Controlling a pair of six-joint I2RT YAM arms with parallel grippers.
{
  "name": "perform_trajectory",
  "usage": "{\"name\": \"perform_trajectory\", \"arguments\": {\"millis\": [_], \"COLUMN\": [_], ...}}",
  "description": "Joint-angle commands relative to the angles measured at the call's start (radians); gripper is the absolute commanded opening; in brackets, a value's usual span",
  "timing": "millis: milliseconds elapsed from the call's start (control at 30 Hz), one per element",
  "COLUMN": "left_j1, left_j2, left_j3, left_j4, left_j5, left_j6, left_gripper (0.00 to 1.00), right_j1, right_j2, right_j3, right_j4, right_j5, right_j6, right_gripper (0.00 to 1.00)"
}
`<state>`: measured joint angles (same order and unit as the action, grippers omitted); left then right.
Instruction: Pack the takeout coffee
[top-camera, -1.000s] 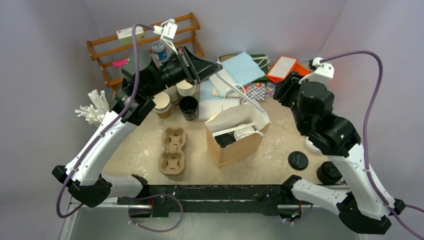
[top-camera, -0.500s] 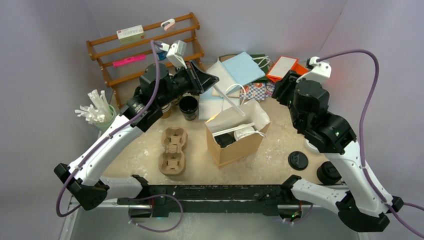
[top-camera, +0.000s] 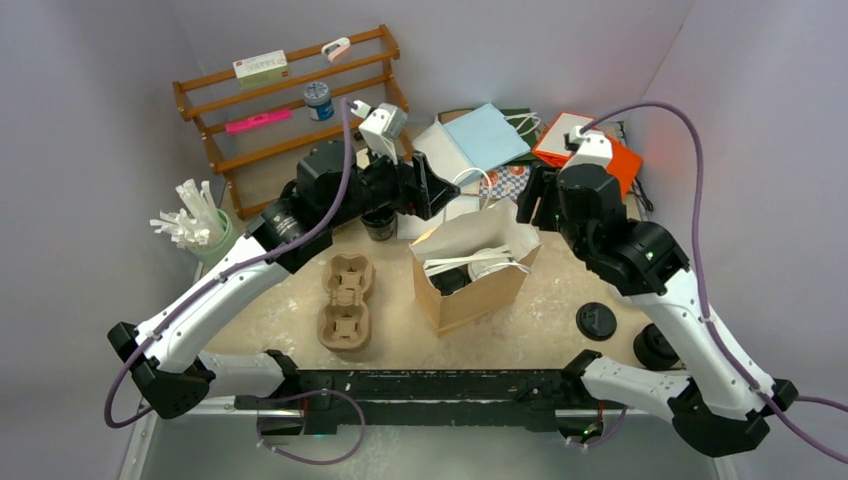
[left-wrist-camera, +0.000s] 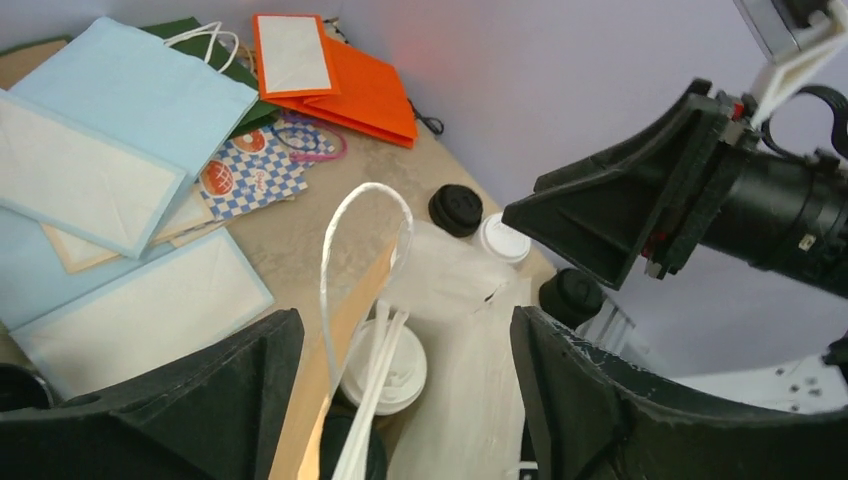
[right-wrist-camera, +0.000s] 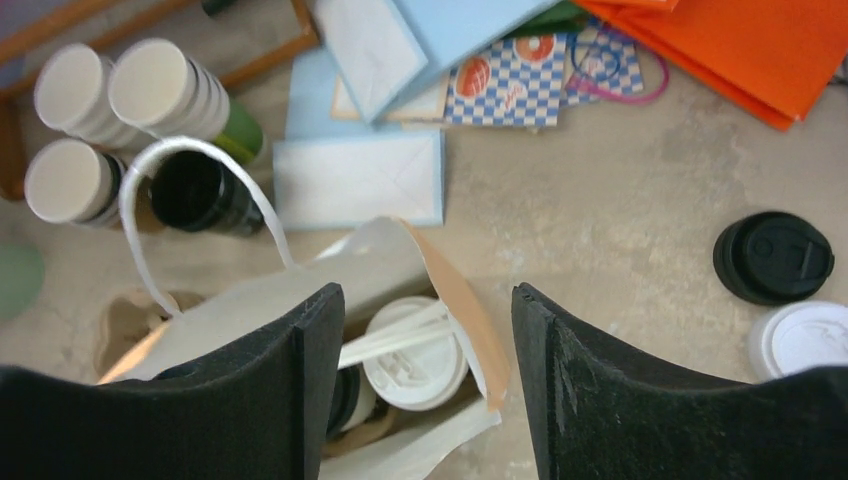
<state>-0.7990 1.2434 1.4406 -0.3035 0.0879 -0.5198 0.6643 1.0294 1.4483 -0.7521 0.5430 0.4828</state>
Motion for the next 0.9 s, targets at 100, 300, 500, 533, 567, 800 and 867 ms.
{"name": "perform_trajectory", "arguments": {"millis": [100, 300, 500, 533, 567, 800, 867], "left_j1": [0.0, 0.0, -0.001, -0.001, -0.001, 0.0, -0.001], "left_j2": [-0.004, 0.069, 0.063, 0.065, 0.068, 0.12, 0.145], "left_j3": [0.067, 0.139, 0.077, 0.068, 0.06, 0.034, 0.051], "left_j4": [-0.199, -0.338, -0.344, -0.343, -0.34, -0.269, -0.269], "left_j5": [0.01, 0.008, 0.09, 0.096, 0.106, 0.114, 0.101], "left_j6": [0.214, 0.298, 0.322, 0.322, 0.326, 0.374, 0.397], "left_gripper": [0.55, 0.71, 0.72, 0.7, 0.68, 0.56, 0.56], "right_j1": [-0.005, -0.032, -0.086, -0.09, -0.093, -0.096, -0.097], "right_j2": [0.097, 0.197, 0.241, 0.239, 0.236, 0.249, 0.252], "right_j3": [-0.004, 0.077, 0.073, 0.067, 0.064, 0.085, 0.092], "right_j4": [-0.166, -0.201, -0.224, -0.22, -0.212, -0.196, -0.201], "right_j5": [-0.1, -0.17, -0.254, -0.256, -0.256, -0.265, -0.265], "right_j6": [0.036, -0.069, -0.083, -0.082, -0.081, -0.077, -0.07], "right_gripper": [0.59, 0.54, 0.5, 0.48, 0.45, 0.05, 0.0]}}
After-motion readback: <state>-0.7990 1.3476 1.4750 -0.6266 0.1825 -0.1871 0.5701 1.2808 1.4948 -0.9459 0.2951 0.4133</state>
